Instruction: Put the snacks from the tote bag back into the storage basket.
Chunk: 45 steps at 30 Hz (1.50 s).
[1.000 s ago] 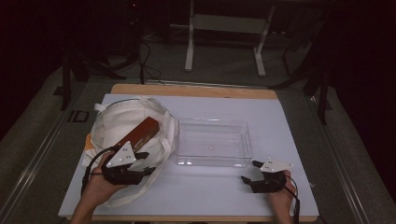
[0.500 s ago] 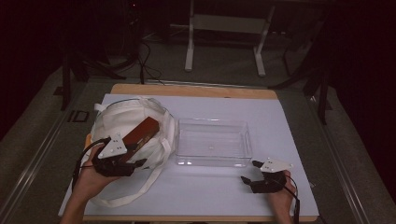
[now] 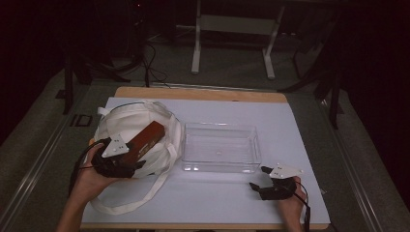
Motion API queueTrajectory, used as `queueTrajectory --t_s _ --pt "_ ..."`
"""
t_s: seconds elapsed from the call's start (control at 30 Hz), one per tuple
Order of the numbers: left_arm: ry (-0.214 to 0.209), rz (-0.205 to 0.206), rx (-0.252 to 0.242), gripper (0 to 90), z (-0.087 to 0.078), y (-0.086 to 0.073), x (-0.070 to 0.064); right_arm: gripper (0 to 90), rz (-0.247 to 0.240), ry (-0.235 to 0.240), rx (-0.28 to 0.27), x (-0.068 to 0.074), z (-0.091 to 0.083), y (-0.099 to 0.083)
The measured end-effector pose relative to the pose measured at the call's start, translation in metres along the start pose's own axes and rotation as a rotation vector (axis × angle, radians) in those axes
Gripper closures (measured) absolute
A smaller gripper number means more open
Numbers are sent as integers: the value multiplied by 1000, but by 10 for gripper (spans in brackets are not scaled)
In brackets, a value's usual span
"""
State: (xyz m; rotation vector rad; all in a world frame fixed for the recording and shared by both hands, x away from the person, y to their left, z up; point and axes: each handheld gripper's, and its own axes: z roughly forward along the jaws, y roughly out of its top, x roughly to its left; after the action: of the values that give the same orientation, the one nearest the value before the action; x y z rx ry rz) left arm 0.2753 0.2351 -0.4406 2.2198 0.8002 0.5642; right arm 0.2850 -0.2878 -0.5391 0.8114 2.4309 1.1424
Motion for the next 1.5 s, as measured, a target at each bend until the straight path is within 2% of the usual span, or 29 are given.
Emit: queueTrajectory --t_s 0.27,0.37,0.47,0.5,0.6,0.83,1.03,1.5 --pt "30 -8 39 252 1 0 9 212 -1 -1 1 0 0 0" --pt "26 -11 59 251 2 0 14 212 -3 0 1 0 0 0" --pt "23 -8 86 283 5 -1 18 212 -3 0 1 0 0 0" --pt "19 -6 98 321 5 -1 19 212 -3 -1 1 0 0 0" --pt "23 -9 126 339 8 -1 22 212 -5 0 2 0 0 0" --pt "46 -35 184 351 14 -1 26 211 -4 1 4 0 0 0" --pt "47 -62 232 350 20 0 31 210 -4 1 6 0 0 0" --pt "18 -113 337 350 29 3 43 209 -18 -1 18 2 2 1"
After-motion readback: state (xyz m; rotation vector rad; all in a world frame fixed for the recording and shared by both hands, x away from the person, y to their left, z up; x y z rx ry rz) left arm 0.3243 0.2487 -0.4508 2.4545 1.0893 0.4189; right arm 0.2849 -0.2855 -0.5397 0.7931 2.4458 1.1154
